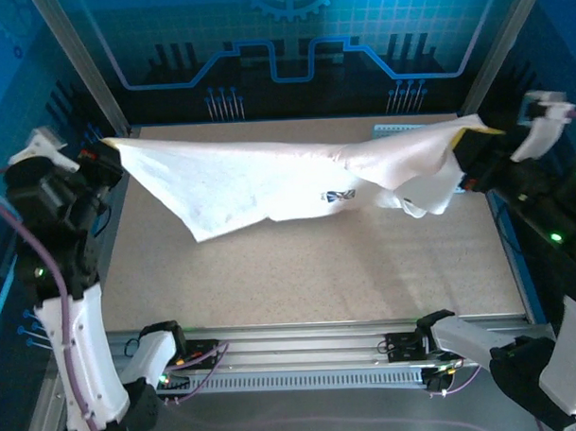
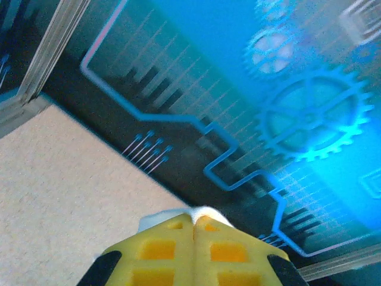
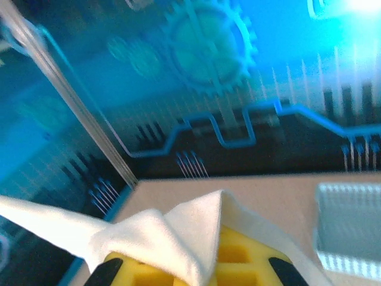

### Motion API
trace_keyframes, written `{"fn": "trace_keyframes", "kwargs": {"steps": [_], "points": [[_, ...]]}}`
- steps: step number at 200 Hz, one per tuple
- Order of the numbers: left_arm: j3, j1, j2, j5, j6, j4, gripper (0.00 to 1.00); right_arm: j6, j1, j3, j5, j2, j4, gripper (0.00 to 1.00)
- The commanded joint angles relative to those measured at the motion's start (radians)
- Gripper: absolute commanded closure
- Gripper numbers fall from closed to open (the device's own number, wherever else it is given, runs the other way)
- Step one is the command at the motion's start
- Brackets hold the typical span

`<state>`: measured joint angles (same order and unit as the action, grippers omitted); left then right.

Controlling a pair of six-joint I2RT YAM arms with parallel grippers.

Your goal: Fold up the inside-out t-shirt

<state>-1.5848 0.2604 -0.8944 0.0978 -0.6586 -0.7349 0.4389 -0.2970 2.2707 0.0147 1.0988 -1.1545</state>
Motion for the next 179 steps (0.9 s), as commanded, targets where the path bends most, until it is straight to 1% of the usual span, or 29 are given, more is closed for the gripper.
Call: {"fn": "trace_keyframes", "kwargs": {"steps": [1,15,28,46,70,89,105,118,130,138,150,158,166,173,179], "points": [[-0.085,0.016,0.023,0.006,-0.033,-0.035,1.00,-0.023,0.010,0.198,-0.051,0.062,-0.095,1.00],[-0.128,0.015,0.003,0.012,-0.039,-0.037,1.00,-0.033,0.011,0.289,-0.054,0.120,-0.112,1.00],[-0.155,0.015,-0.035,0.031,-0.036,-0.031,1.00,-0.048,0.011,0.331,-0.055,0.173,-0.106,1.00],[-0.166,0.016,-0.102,0.066,-0.033,-0.011,1.00,-0.071,0.010,0.326,-0.048,0.229,-0.071,1.00],[-0.196,0.015,-0.233,0.126,-0.029,0.001,1.00,-0.110,0.011,0.310,-0.035,0.313,-0.018,1.00],[-0.198,0.014,-0.319,0.138,-0.033,0.031,1.00,-0.147,0.020,0.308,-0.018,0.392,0.022,1.00],[-0.222,0.014,-0.395,0.131,-0.034,0.047,1.00,-0.158,0.050,0.331,-0.047,0.465,0.050,1.00],[-0.261,0.015,-0.465,0.139,-0.032,0.057,1.00,-0.157,0.076,0.400,-0.081,0.541,0.051,1.00],[-0.313,0.014,-0.523,0.149,-0.036,0.060,1.00,-0.156,0.092,0.526,-0.110,0.631,0.018,1.00],[-0.341,0.014,-0.553,0.156,-0.037,0.074,1.00,-0.161,0.097,0.649,-0.127,0.699,-0.017,1.00],[-0.404,0.016,-0.599,0.153,-0.039,0.073,1.00,-0.153,0.113,0.891,-0.161,0.836,-0.079,1.00],[-0.460,0.016,-0.632,0.154,-0.036,0.062,1.00,-0.125,0.137,0.822,-0.204,0.817,-0.021,1.00],[-0.524,0.016,-0.668,0.155,-0.034,0.045,1.00,-0.101,0.152,0.766,-0.220,0.803,0.024,1.00],[-0.577,0.016,-0.692,0.163,-0.033,0.036,1.00,-0.096,0.159,0.778,-0.226,0.815,0.037,1.00],[-0.613,0.016,-0.711,0.171,-0.032,0.037,1.00,-0.100,0.161,0.821,-0.231,0.838,0.034,1.00]]}}
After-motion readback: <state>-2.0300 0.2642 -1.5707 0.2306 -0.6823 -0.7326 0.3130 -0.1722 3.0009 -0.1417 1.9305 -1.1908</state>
